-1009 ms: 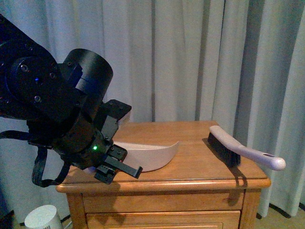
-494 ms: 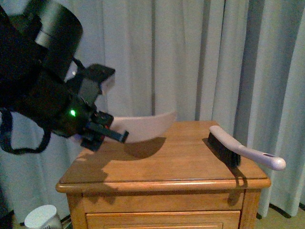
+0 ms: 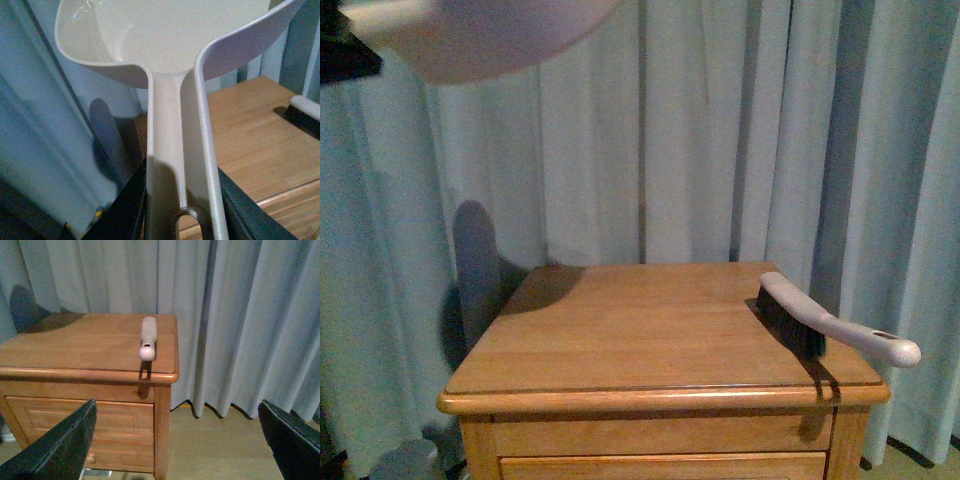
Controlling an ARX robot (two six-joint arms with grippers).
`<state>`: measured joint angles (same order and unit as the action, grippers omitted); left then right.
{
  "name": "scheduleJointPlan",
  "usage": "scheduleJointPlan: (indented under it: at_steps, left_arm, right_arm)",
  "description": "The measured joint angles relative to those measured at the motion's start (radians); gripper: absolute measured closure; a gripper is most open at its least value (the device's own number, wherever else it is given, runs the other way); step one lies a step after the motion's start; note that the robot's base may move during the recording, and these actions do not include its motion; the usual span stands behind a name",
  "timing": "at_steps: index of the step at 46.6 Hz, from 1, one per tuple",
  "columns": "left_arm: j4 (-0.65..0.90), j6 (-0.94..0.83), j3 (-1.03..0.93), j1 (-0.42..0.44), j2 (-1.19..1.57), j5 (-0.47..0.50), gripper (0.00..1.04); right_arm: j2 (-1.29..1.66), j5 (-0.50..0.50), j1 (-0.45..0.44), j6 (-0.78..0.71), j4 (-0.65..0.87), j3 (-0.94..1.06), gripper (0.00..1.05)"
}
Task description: Clean up trash
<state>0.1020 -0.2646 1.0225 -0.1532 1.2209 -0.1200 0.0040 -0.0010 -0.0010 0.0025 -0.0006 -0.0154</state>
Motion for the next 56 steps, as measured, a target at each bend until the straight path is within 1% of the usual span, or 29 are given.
scheduleJointPlan:
  at_steps: [9, 12, 16, 26, 31, 41, 48, 56]
  left_arm:
    - [0.056, 0.009, -0.111, 0.080, -0.197, -0.093, 0.77]
    - [0.077, 0.025, -0.166, 0.135, -0.295, -0.143, 0.77]
    - [0.078, 0.047, -0.225, 0.198, -0.397, -0.200, 0.77]
    - [0.056, 0.105, -0.319, 0.313, -0.546, -0.325, 0.77]
    - [0.037, 0.125, -0.348, 0.352, -0.592, -0.356, 0.77]
    - [-0.002, 0.139, -0.384, 0.389, -0.647, -0.388, 0.77]
    - [-0.013, 0.139, -0.397, 0.387, -0.665, -0.396, 0.77]
    - [-0.013, 0.138, -0.401, 0.372, -0.665, -0.383, 0.77]
  right_arm:
    - [0.000, 0.000, 0.000, 0.000, 0.000, 0.000, 0.07]
    - [0.000, 0.000, 0.000, 0.000, 0.000, 0.000, 0.07]
    - [0.000, 0.000, 0.000, 0.000, 0.000, 0.000, 0.07]
    - [0.000, 0.000, 0.000, 0.000, 0.000, 0.000, 0.07]
    - [0.000, 0.000, 0.000, 0.000, 0.000, 0.000, 0.07]
    - [0.000, 0.000, 0.000, 0.000, 0.000, 0.000, 0.07]
    - [0.000, 0.000, 0.000, 0.000, 0.000, 0.000, 0.07]
    - [0.000, 0.000, 0.000, 0.000, 0.000, 0.000, 0.07]
